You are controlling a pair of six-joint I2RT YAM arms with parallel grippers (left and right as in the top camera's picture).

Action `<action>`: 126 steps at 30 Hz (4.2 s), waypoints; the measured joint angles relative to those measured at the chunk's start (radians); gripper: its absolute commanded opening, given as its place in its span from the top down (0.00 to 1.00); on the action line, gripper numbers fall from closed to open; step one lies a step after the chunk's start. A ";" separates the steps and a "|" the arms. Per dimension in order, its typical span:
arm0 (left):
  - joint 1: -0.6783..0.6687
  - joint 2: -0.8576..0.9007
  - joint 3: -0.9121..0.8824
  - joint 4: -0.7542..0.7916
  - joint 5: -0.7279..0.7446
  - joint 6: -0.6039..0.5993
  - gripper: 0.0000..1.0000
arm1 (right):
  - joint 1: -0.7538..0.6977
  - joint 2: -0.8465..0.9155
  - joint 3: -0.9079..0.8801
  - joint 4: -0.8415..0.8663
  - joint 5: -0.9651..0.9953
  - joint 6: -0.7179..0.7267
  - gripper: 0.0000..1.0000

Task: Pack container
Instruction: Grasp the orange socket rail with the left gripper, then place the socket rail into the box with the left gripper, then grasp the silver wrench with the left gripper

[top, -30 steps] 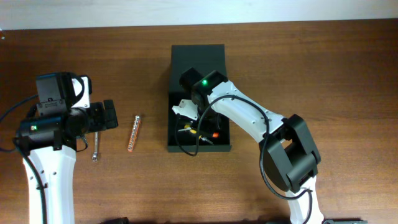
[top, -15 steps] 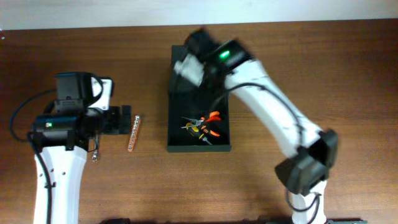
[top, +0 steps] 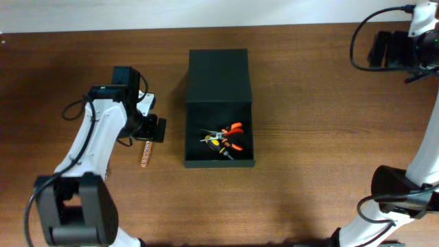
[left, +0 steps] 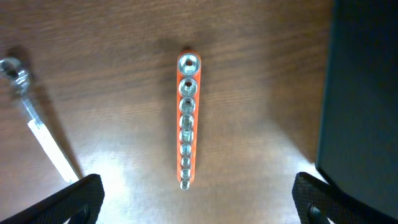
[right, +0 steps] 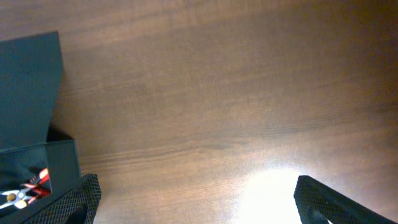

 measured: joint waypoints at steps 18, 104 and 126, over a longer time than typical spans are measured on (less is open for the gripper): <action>-0.002 0.274 0.000 0.103 -0.030 0.052 0.65 | -0.010 0.001 -0.223 0.089 -0.021 -0.009 0.01; 0.343 -0.002 -0.193 0.230 0.053 0.164 0.01 | -0.010 0.001 -0.225 0.091 -0.029 -0.023 0.01; 0.343 0.126 -0.208 0.333 0.012 0.166 0.20 | -0.010 0.001 -0.225 0.084 -0.029 -0.023 0.01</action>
